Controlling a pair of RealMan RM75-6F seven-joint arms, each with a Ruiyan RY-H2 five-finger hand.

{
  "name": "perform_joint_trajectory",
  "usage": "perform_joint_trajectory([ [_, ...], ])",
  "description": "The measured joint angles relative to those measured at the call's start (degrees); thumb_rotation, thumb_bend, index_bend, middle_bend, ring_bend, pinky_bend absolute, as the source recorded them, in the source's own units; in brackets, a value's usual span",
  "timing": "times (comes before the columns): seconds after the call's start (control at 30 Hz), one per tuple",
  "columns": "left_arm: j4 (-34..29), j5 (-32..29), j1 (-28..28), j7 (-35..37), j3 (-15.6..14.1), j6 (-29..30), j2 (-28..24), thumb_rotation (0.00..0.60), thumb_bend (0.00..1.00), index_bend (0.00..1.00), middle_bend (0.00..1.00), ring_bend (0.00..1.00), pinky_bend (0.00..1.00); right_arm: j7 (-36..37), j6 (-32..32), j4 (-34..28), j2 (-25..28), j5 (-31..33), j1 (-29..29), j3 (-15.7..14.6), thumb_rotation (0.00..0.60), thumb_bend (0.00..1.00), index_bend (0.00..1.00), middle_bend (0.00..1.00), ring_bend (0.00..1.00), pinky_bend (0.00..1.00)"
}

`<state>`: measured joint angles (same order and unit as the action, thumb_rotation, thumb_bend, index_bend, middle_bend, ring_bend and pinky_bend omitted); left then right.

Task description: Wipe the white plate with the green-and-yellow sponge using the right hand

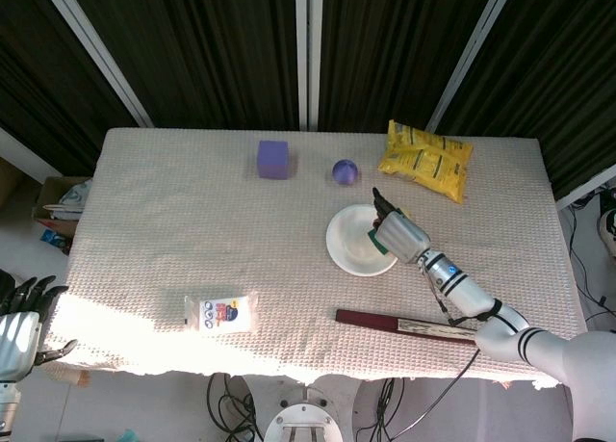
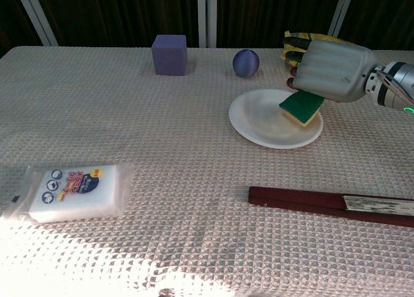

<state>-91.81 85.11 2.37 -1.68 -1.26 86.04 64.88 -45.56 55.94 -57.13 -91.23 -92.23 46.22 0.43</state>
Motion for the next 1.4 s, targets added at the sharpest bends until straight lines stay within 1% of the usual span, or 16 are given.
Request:
perform_joint_trajectory([
  [0.13,-0.08,-0.10,0.19,0.20,-0.12,0.12,-0.09,0.600,0.08,0.23,0.10,0.05,0.11,0.22,-0.62,1.00,-2.20,-0.96,0.74,-0.38,0.600,0.26,0.60,0.43,0.18,0.00],
  [0.27,0.06,-0.18,0.29,0.41,-0.20,0.13,-0.07,0.600,0.08,0.23,0.10,0.05,0.11,0.68,0.36,1.40,-3.79,-2.39,1.24,-0.58,0.600,0.26,0.60,0.43,0.18,0.00],
  [0.4,0.30,-0.21,0.25,0.57,-0.20,0.00,0.06,0.600,0.08,0.23,0.10,0.05,0.11,0.87,1.46,1.06,-5.11,-3.45,1.57,-0.59,0.600,0.26,0.61,0.44,0.20,0.00],
  [0.63,0.40,0.00,0.22,0.73,-0.16,0.19,0.05,0.600,0.08,0.23,0.10,0.05,0.11,0.47,0.99,0.58,-7.30,-4.03,2.47,-0.27,0.600,0.26,0.61,0.44,0.20,0.00],
  [0.77,0.45,0.08,0.20,0.76,-0.21,0.13,0.07,0.600,0.08,0.23,0.10,0.05,0.11,0.36,1.43,0.35,-6.72,-3.64,2.20,0.14,0.600,0.26,0.61,0.44,0.20,0.00],
  [1.0,0.51,0.29,-0.07,0.62,-0.11,0.01,0.17,0.600,0.08,0.23,0.10,0.05,0.11,-1.63,-0.36,1.22,-4.09,-1.71,1.14,0.10,0.600,0.26,0.61,0.44,0.20,0.00],
  [1.13,0.53,0.24,-0.04,0.65,-0.09,0.08,0.19,0.600,0.08,0.23,0.10,0.05,0.11,-1.76,-0.19,0.71,-3.23,-1.34,0.78,0.30,0.600,0.26,0.61,0.44,0.20,0.00],
  [1.4,0.89,0.07,0.21,1.12,-0.22,0.18,0.35,0.600,0.08,0.23,0.10,0.05,0.11,-1.79,-1.04,-0.28,-4.80,-2.63,1.93,-0.18,0.600,0.26,0.61,0.44,0.20,0.00],
])
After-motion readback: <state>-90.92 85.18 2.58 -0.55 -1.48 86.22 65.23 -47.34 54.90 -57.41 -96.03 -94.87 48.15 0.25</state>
